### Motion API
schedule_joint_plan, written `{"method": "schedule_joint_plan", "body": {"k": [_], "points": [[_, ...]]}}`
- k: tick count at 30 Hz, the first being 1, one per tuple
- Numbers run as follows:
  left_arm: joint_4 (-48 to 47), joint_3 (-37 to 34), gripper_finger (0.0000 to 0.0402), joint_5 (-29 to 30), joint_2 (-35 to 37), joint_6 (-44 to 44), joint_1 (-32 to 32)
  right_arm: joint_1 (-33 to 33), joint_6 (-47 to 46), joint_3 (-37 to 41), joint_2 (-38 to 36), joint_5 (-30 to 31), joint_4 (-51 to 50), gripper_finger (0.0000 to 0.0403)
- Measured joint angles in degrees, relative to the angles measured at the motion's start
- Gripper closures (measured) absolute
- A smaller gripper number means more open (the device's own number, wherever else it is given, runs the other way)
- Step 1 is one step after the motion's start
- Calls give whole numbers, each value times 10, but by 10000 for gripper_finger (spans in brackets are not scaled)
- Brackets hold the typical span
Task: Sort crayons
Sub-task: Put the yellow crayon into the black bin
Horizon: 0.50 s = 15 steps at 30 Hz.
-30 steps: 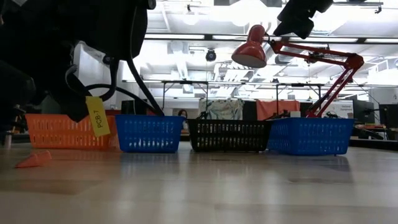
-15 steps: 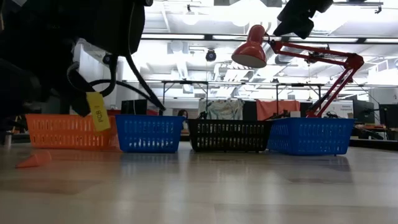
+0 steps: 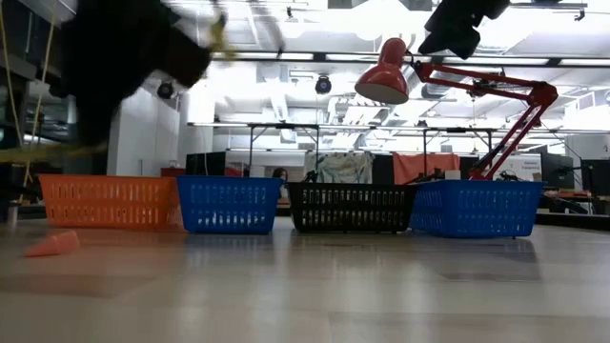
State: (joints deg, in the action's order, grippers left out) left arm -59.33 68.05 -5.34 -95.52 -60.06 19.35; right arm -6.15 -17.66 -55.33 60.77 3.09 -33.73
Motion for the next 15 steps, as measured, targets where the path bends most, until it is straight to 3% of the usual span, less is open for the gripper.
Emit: {"method": "schedule_joint_plan", "body": {"k": [5,10,15], "points": [[152,0,401,117,63,49,-23,0,12,0,0,0,1,233],[354,1,400,245,86,185,-39,0,26,0,-17,-7,2,233],[504,2,400,335,91,307,-56,0,10,0,-64,-20,12,233]]}}
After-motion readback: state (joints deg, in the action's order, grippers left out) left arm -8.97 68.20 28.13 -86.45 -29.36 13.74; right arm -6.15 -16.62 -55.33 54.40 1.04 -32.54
